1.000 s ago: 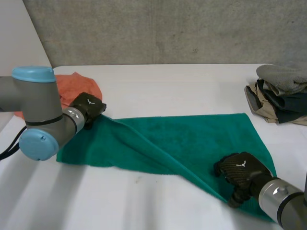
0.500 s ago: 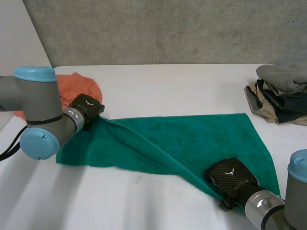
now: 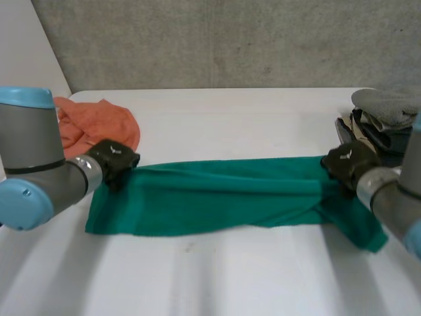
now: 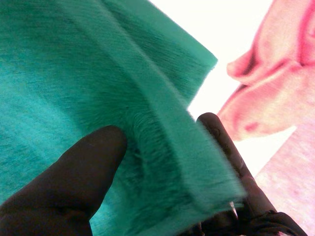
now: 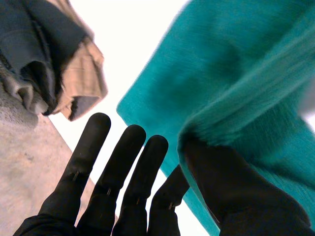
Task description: Fold the laundry.
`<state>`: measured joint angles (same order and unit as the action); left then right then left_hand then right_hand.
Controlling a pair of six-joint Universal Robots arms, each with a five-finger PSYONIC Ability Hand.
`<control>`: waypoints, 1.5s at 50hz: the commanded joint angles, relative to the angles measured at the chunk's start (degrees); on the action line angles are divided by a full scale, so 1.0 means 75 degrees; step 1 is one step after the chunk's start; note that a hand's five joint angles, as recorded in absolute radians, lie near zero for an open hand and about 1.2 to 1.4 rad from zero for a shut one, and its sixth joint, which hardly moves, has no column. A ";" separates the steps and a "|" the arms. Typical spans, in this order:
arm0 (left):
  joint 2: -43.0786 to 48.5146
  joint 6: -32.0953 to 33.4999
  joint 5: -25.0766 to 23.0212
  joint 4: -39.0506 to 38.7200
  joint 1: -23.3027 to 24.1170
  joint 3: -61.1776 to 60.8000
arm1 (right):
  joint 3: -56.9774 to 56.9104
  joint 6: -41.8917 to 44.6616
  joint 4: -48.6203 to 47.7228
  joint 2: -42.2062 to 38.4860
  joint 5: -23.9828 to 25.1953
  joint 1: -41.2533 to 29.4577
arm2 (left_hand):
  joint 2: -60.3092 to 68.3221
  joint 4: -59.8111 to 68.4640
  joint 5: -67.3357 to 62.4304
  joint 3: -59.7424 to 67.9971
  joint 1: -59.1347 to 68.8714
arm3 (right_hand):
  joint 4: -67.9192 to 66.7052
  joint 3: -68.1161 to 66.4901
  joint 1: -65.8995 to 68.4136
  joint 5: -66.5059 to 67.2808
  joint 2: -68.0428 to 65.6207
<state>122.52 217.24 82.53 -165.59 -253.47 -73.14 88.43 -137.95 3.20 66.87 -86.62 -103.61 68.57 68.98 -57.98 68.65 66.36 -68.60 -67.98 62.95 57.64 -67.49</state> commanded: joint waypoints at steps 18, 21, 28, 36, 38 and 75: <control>-0.0925 -0.2270 -0.0351 -0.4736 -0.0187 0.2266 | -0.4832 -0.1775 -0.4403 -0.0983 -0.0088 -0.0084 | 0.1525 0.1470 -0.1602 0.1514 0.1819 | -0.1520 -0.1603 0.2273 0.1648 -0.1668; -0.0996 -0.2223 -0.0387 -0.4419 -0.0270 0.1623 | -0.4352 -0.1763 -0.4096 -0.1006 0.0065 -0.0061 | 0.1525 0.1470 -0.1602 0.1514 0.1819 | -0.1520 -0.1603 0.2273 0.1648 -0.1668; -0.1114 -0.2024 -0.0516 -0.4581 -0.0387 -0.0147 | -0.3086 -0.1471 -0.3978 -0.1100 0.0241 0.0009 | 0.1525 0.1470 -0.1602 0.1514 0.1819 | -0.1520 -0.1603 0.2273 0.1648 -0.1668; -0.0540 -0.1170 -0.1382 -0.5097 -0.0293 -0.1800 | -0.1773 -0.0850 -0.3511 -0.1884 0.0815 0.0045 | 0.1525 0.1470 -0.1602 0.1514 0.1819 | -0.1520 -0.1603 0.2273 0.1648 -0.1668; -0.0516 -0.1028 -0.1372 -0.5051 -0.0305 -0.1977 | -0.1678 -0.0803 -0.3323 -0.1990 0.0815 0.0079 | 0.1525 0.1470 -0.1602 0.1514 0.1819 | -0.1520 -0.1603 0.2273 0.1648 -0.1668; -0.1184 -0.1344 -0.1336 -0.4324 -0.0352 -0.2377 | -0.2428 -0.0827 -0.0251 -0.2436 0.1811 0.1334 | 0.1525 0.1470 -0.1602 0.1514 0.1819 | 0.4831 0.4747 -0.4077 -0.4703 0.4682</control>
<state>112.95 207.46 72.45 -199.14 -256.39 -92.37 70.30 -145.83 2.05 50.28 -74.08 -94.13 68.67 68.98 -58.21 68.70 66.36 -30.44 -30.59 31.05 19.27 -30.51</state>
